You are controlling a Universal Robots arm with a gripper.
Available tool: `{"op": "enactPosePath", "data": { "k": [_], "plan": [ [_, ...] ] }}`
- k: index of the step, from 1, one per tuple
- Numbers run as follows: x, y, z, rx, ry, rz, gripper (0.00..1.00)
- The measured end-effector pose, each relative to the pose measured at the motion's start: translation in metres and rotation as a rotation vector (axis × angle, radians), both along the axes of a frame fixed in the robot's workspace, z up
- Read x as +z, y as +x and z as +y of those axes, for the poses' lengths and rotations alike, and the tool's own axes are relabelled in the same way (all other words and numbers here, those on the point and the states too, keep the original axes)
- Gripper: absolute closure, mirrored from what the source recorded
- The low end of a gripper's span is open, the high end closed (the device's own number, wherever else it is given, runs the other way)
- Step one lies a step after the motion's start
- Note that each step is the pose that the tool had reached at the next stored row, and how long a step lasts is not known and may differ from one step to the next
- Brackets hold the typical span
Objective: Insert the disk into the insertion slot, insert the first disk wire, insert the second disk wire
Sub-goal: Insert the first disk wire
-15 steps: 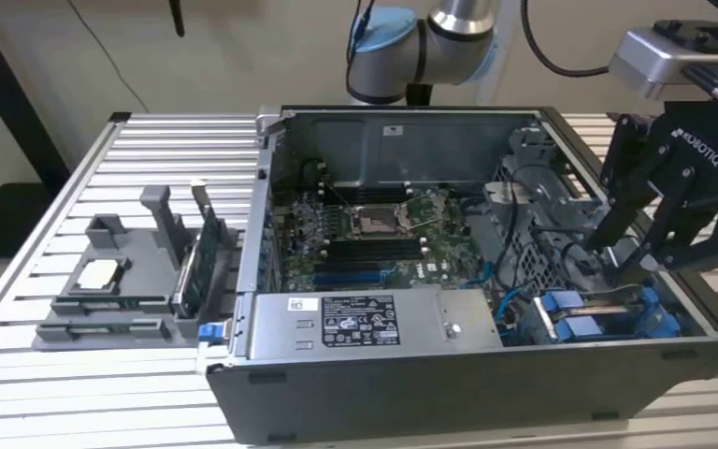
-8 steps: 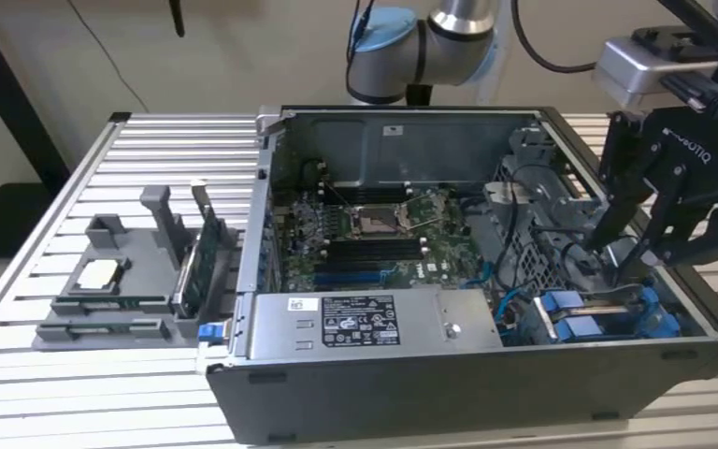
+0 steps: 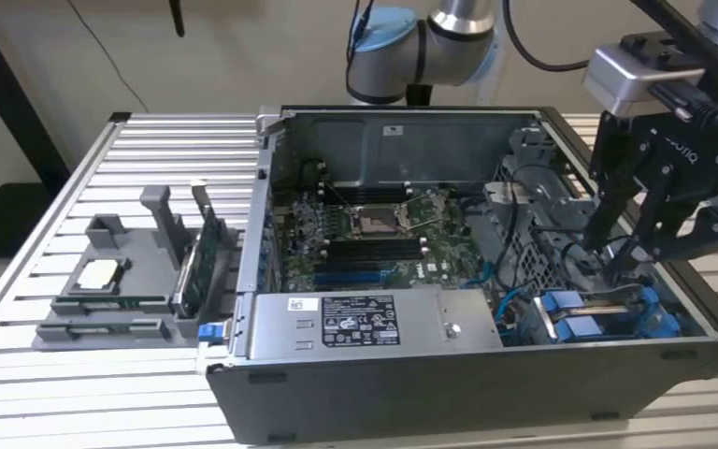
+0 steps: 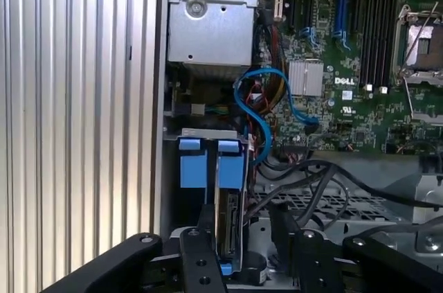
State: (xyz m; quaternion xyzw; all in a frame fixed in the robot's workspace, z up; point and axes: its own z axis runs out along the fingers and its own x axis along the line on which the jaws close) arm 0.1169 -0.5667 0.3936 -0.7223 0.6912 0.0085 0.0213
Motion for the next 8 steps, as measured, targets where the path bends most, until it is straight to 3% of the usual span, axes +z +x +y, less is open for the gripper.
{"op": "enactPosePath", "data": {
  "k": [5, 8],
  "plan": [
    [-0.0031, -0.0018, 0.0053, 0.018, 0.0080, -0.0111, 0.53],
    [-0.0061, -0.0024, 0.0074, 0.033, 0.0081, -0.0240, 0.53]
  ]
}}
